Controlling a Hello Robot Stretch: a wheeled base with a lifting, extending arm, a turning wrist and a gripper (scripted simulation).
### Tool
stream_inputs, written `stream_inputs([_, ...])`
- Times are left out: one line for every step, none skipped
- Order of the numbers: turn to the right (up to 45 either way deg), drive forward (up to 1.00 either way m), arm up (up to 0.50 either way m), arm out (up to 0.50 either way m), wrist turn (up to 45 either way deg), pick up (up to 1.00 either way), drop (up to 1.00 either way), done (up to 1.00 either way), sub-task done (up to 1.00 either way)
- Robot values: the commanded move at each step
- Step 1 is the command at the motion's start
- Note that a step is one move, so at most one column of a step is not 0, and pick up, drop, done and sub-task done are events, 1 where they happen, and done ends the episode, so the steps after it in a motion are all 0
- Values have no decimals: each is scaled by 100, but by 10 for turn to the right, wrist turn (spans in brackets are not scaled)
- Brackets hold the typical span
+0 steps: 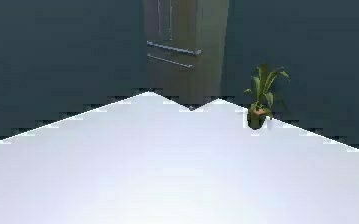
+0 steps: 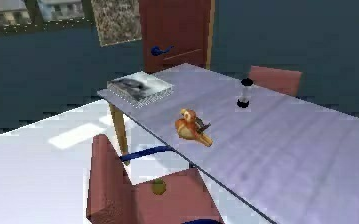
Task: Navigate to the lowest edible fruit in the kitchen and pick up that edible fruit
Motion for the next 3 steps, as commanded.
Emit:
stream_inputs([-450, 0, 0, 0, 0, 0, 0, 0, 0])
stream_inputs([-450, 0, 0, 0, 0, 0, 0, 0, 0])
stream_inputs([-90, 0, 0, 0, 0, 0, 0, 0, 0])
